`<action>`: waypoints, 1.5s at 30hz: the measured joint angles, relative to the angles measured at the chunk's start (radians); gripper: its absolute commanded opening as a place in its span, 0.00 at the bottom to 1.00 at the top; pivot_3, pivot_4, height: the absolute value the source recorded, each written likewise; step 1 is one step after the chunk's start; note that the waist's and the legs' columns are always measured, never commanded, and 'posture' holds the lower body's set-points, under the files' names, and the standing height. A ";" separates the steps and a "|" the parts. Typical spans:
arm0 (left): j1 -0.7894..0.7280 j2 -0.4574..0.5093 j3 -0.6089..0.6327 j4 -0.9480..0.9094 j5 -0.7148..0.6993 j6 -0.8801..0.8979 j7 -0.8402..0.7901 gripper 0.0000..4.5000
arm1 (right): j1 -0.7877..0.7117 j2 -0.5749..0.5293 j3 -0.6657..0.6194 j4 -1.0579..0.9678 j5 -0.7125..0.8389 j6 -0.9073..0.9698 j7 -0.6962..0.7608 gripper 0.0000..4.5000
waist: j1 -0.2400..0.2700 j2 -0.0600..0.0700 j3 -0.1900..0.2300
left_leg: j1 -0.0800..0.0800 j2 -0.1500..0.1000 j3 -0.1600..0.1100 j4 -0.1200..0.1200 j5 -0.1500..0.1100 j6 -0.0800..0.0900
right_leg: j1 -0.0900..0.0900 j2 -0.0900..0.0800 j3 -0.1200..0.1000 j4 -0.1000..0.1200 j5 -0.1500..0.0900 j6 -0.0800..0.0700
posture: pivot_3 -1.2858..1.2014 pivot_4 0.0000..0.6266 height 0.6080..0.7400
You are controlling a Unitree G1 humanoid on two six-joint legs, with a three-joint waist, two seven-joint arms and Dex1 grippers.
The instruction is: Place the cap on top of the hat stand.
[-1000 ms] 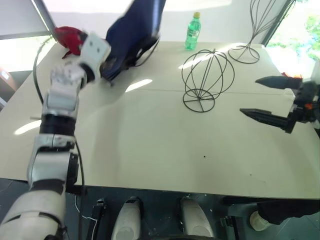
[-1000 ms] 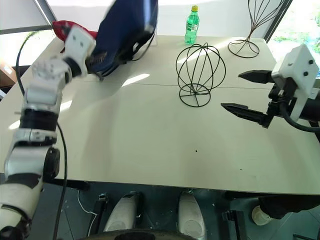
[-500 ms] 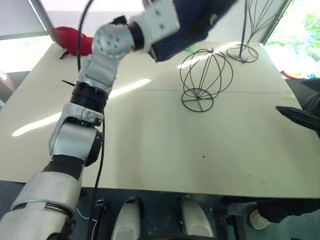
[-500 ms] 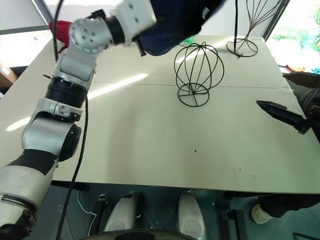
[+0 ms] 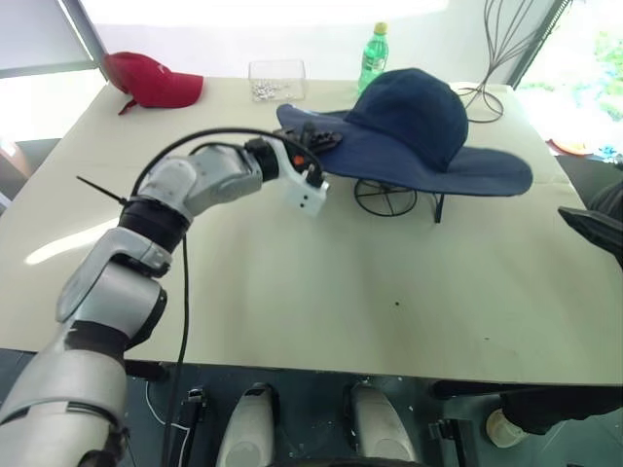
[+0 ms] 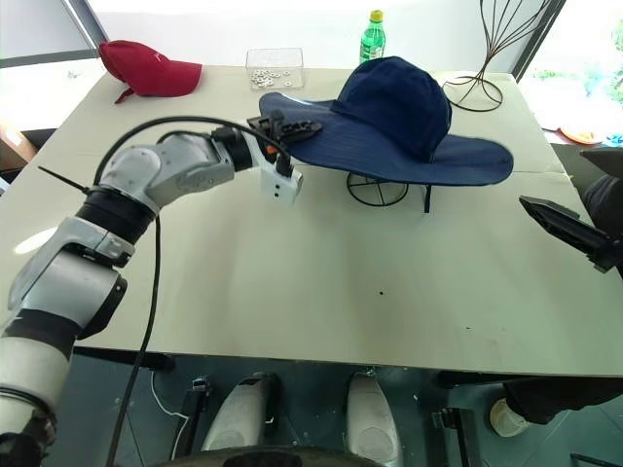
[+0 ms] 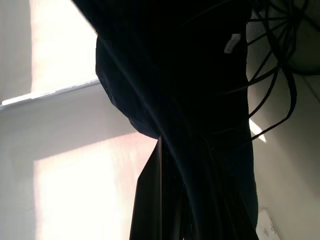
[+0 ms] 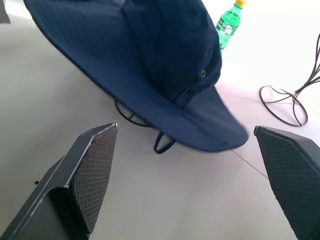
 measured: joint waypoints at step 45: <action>0.178 0.256 0.166 0.050 -0.694 -0.148 -0.597 0.98 | 0.136 -0.030 0.050 0.184 -0.138 -0.175 0.097 1.00 | -0.004 0.001 -0.001 | 0.003 0.001 0.001 -0.001 0.000 0.000 | 0.001 0.000 0.000 0.001 0.000 0.000 | 0.52 0.24 0.99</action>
